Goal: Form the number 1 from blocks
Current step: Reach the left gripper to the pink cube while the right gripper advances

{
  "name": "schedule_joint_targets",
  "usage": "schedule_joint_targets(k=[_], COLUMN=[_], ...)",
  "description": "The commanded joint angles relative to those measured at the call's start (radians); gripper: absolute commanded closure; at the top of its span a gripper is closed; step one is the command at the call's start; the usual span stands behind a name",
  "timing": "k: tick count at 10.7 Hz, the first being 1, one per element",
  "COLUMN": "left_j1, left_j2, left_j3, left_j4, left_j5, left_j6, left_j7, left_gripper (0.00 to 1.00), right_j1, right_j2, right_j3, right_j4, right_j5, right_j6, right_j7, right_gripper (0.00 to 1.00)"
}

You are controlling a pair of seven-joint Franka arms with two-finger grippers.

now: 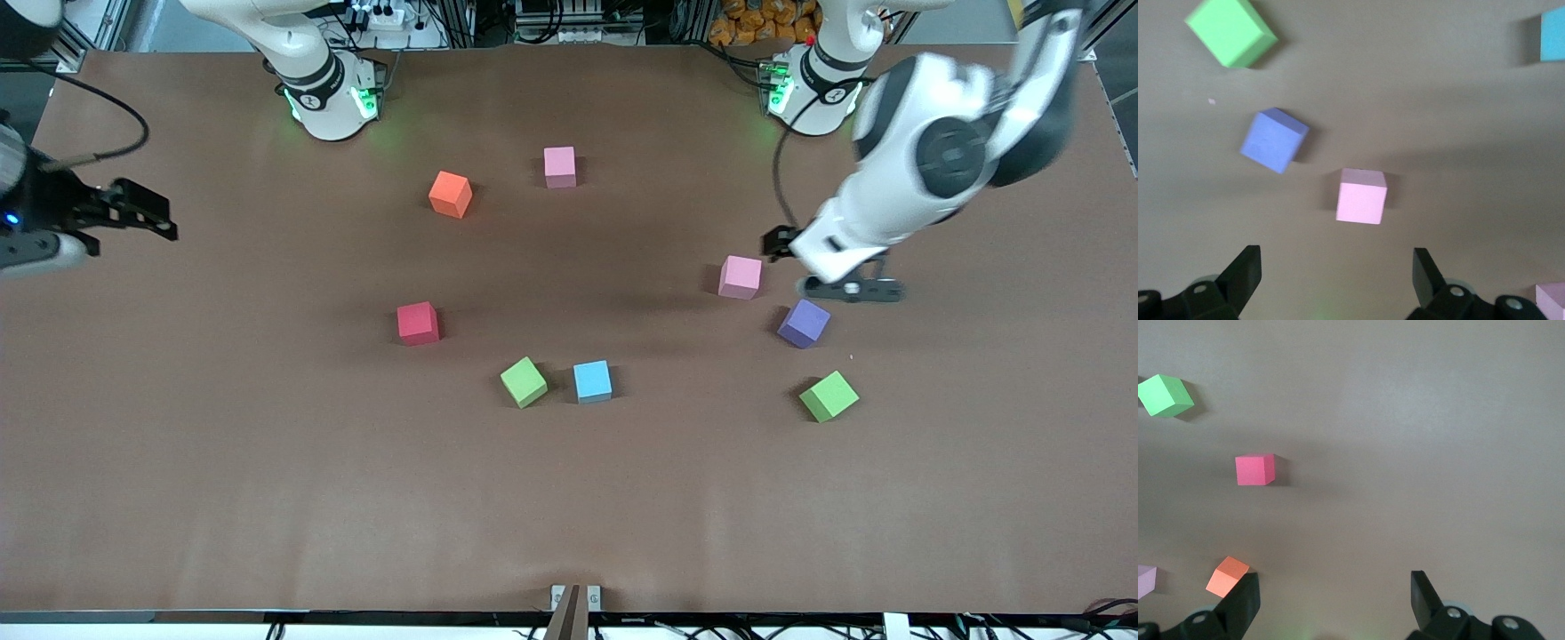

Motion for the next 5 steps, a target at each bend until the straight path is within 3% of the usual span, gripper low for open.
schedule_joint_targets(k=[1,4,5], left_j1=[-0.026,-0.028,-0.030], left_j2=[0.053,0.069,0.075], left_j3=[-0.011,-0.014,-0.025], left_j4=[-0.097,-0.219,-0.237], left_j5=[0.001,0.006,0.070], left_j6=[0.141,0.278,0.300], left_j7=[-0.011,-0.009,-0.011], left_gripper=[0.00,0.00,0.00], right_j1=[0.057,0.131,0.155], right_j2=[0.064,0.182,0.239], right_j3=[-0.003,-0.003,-0.003], right_j4=[0.008,0.008,0.008], right_j5=[0.003,0.057,0.081], right_j6=[0.036,0.132,0.184], right_j7=[-0.002,-0.002,-0.002], right_gripper=[0.00,0.00,0.00])
